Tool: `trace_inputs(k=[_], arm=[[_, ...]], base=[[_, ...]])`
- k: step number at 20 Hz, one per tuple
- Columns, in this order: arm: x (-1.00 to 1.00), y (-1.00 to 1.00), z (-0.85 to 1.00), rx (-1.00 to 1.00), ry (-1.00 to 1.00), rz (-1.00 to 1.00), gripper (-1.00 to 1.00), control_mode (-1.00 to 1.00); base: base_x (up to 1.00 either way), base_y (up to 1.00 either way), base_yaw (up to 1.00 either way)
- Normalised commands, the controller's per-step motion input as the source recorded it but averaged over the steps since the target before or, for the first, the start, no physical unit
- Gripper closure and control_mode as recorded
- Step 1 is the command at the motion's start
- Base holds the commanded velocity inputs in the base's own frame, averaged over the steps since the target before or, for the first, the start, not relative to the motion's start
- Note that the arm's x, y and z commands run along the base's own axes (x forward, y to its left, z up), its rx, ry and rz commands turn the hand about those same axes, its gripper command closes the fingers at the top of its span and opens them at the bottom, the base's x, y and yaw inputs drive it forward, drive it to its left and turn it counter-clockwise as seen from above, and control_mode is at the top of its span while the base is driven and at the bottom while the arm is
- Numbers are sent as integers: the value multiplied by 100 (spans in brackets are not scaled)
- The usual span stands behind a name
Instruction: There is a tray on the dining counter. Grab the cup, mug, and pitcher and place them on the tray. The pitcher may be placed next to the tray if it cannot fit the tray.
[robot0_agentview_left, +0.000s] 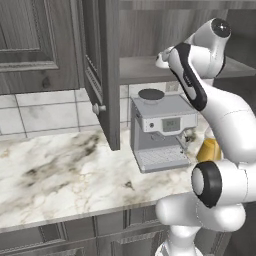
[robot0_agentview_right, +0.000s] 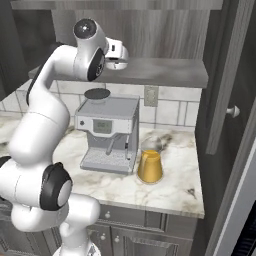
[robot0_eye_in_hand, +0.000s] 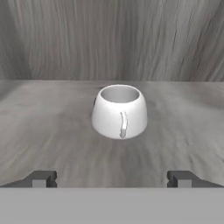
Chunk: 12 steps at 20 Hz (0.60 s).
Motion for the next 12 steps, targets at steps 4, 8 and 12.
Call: trace_inputs(k=[4,8,12], arm=[[26,-11,-24,0,0,0,-100,-100],[30,-8,-17,0,0,0,-100,-100],[33,0,-3,0,0,0,-100,-100]], base=[[0,0,0],[0,0,0],[0,0,0]])
